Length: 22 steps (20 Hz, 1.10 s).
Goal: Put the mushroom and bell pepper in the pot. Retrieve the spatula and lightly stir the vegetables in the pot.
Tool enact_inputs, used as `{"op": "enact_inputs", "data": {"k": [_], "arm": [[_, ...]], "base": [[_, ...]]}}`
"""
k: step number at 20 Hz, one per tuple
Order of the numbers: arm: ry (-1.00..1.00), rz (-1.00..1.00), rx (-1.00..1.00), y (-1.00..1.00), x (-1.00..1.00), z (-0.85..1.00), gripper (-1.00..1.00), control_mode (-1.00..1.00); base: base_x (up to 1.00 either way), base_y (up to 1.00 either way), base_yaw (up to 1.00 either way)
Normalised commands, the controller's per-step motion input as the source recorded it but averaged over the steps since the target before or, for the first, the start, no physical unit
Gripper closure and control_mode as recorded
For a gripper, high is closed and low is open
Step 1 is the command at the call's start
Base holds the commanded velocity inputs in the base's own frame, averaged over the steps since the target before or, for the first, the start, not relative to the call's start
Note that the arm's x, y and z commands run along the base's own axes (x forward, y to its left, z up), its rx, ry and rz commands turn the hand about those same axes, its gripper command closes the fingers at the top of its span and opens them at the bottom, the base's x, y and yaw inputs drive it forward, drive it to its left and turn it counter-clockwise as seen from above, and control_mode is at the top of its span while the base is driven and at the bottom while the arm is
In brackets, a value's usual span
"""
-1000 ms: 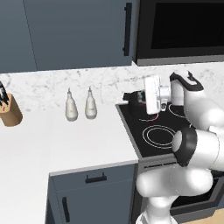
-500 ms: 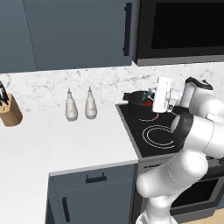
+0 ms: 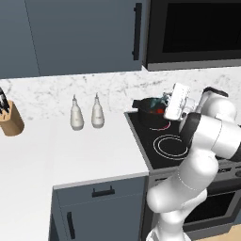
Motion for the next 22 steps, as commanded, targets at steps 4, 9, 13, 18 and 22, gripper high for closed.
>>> {"op": "enact_inputs", "data": {"k": [4,9,13,18,22], "arm": [[0.12,0.00,0.03,-0.13,0.04,0.00,1.00,-1.00],[0.19,-0.02,0.00,-0.15,0.02,0.00,1.00,-1.00],[0.17,-0.01,0.01,-0.12,0.09,0.00,1.00,-1.00],[0.15,0.00,0.07,-0.01,0.26,0.00,1.00,-1.00],[0.19,0.00,0.00,0.00,0.44,0.00,1.00,-1.00]], "base": [[0.00,0.00,0.00],[0.00,0.00,0.00],[0.00,0.00,0.00],[0.00,0.00,0.00],[0.00,0.00,0.00]]}}
